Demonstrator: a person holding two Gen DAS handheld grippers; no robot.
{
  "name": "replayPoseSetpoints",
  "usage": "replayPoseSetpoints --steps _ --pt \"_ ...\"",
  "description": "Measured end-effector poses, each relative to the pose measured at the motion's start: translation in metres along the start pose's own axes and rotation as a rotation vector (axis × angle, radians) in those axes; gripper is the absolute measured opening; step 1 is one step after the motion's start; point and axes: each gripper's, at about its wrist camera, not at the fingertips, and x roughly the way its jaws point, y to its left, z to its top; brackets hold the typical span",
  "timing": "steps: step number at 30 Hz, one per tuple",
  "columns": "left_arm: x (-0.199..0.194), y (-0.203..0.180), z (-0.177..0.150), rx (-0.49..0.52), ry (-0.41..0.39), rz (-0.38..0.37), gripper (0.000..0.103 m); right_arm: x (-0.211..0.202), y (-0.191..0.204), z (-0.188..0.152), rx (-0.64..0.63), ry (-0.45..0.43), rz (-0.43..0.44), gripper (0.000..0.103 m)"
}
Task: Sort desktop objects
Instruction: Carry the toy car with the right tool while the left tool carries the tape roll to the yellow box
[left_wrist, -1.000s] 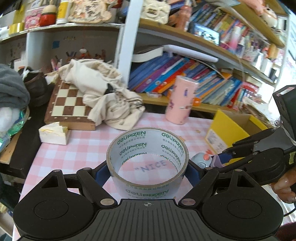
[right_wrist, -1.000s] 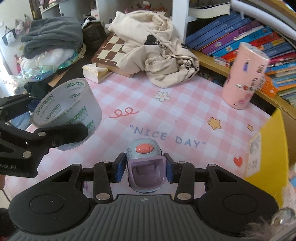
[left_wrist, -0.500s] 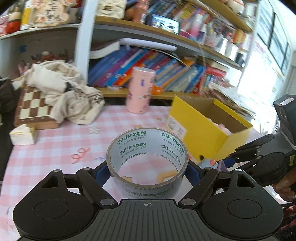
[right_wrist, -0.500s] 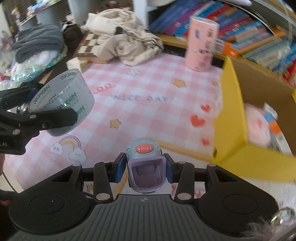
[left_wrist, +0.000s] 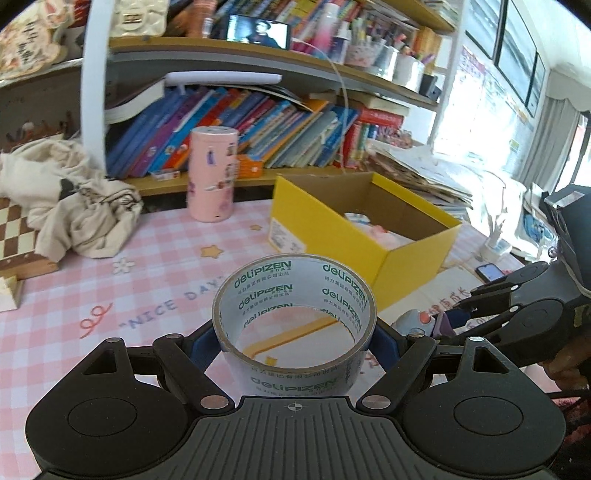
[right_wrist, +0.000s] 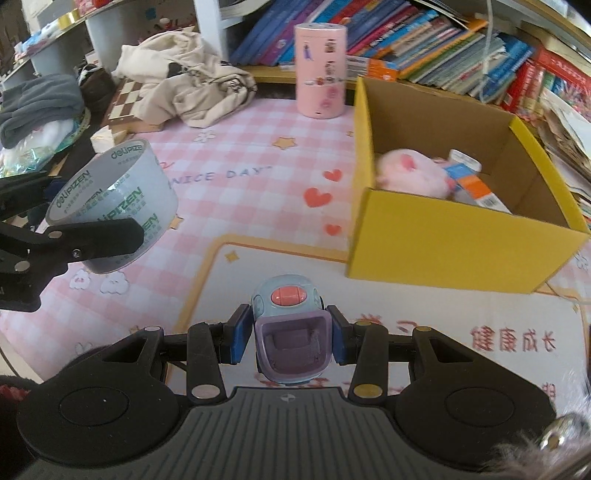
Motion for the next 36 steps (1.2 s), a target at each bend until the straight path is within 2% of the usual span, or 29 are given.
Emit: replayPoseSetpoints --steps 12,22,36 --pt "0.027 -0.058 0.015 0.034 0.020 -0.002 0.084 -0.019 -0.056 -0.014 0.012 0.006 0.000 0.040" --pt "0.066 -0.113 0.030 0.070 0.041 -0.021 0.084 -0.033 -0.124 -0.026 0.038 0.005 -0.014 0.040" --pt "0.103 -0.170 0.043 0.063 0.036 0.019 0.084 -0.038 -0.195 -0.029 0.002 -0.007 0.020 0.040"
